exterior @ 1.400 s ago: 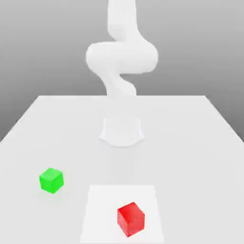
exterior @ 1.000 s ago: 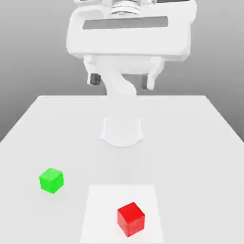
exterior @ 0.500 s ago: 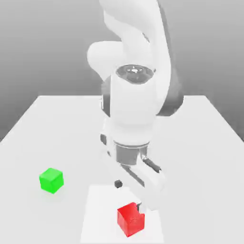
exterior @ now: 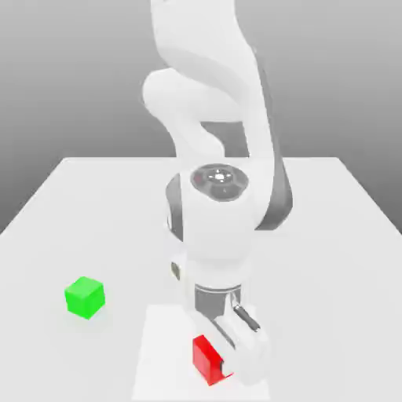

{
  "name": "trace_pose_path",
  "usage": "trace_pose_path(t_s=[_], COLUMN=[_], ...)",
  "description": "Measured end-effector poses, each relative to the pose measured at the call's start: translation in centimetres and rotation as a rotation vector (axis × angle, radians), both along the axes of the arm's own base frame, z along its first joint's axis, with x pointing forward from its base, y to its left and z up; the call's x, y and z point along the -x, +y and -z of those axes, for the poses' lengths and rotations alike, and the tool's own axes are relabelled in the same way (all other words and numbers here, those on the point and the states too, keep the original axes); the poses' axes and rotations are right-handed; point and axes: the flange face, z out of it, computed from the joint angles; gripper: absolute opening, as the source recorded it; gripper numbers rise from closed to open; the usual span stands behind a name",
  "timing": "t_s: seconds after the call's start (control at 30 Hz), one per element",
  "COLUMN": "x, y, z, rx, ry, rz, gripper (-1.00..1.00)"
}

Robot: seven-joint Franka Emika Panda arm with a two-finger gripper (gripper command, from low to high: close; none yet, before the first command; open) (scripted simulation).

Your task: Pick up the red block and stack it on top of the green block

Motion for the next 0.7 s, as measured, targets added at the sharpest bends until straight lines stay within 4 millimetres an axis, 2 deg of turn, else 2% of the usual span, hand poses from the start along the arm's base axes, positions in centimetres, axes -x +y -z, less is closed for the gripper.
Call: trace_pose_path(t_s=[0.03, 0.07, 0.13, 0.17, 0.23, 0.27, 0.37, 0.4, 0.57, 0.6, 0.7], x=[0.1, 0.6, 2.4, 3.8, 7.7, 9.8, 14.7, 15.5, 16.2, 16.3, 16.3], y=[-0.1, -1.7, -7.0, -10.8, -17.3, -19.7, -23.1, -23.6, -24.2, -24.1, -24.1], z=[-1.1, -1.8, -2.6, -3.0, -3.9, -4.3, -5.2, -4.8, -0.5, 0.4, 0.4], rx=[0.001, 0.008, 0.022, 0.026, 0.029, 0.026, 0.009, 0.005, 0.002, 0.002, 0.002], ry=[0.001, 0.005, 0.013, 0.017, 0.021, 0.021, 0.009, 0.006, 0.003, 0.003, 0.003], rz=[0.000, 0.027, 0.117, 0.195, 0.337, 0.396, 0.498, 0.515, 0.534, 0.533, 0.533], gripper=[-1.00, -1.00, -1.00, -1.00, -1.00, -1.00, -1.00, -1.00, -1.00, 1.00, 1.00])
